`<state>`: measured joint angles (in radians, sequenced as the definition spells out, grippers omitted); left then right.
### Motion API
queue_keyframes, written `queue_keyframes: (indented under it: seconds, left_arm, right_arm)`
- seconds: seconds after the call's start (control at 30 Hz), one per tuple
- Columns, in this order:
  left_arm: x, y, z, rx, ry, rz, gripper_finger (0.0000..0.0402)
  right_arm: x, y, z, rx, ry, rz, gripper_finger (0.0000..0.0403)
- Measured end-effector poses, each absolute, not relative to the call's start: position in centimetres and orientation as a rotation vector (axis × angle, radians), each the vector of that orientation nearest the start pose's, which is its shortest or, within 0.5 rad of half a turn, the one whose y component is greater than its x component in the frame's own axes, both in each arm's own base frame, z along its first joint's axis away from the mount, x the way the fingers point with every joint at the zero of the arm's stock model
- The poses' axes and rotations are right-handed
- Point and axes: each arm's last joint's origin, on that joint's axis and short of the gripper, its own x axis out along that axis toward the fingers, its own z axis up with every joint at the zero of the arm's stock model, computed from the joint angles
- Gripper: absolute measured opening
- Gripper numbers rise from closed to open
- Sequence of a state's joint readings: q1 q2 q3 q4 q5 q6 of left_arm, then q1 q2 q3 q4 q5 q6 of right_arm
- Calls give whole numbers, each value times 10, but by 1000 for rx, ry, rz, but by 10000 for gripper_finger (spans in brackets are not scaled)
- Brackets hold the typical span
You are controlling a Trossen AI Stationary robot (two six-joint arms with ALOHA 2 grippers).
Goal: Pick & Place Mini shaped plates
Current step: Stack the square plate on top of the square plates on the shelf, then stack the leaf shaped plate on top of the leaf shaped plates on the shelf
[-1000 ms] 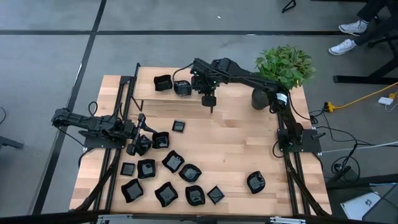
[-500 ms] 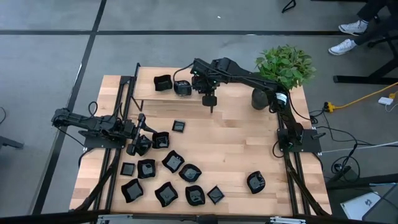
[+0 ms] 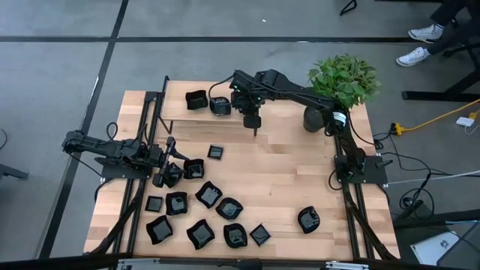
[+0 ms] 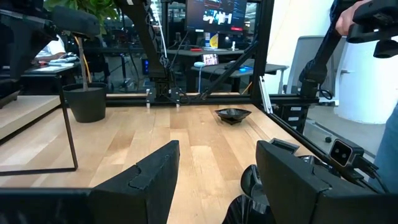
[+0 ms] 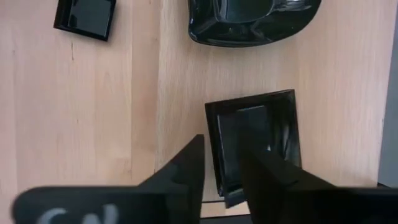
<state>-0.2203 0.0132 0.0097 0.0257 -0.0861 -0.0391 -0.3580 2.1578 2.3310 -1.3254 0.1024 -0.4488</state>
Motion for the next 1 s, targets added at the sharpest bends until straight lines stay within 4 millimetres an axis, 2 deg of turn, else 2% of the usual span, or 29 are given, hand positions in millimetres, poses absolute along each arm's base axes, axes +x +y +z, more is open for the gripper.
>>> queue_keyframes:
  seconds: [0.23, 0.53, 0.8, 1.0]
  left_arm:
    - [96, -19, 168, -42, -20, -135, 207]
    - [96, -19, 168, -42, -20, -135, 208]
    - [96, -19, 168, -42, -20, -135, 207]
    - [96, -19, 168, -42, -20, -135, 208]
  right_arm:
    - [408, -156, 336, -240, 1219, -143, 139]
    - [409, -151, 336, -181, 1210, -177, 154]
    - [417, -129, 336, -114, 1165, -77, 154]
    - [424, -107, 337, -129, 1148, -10, 154]
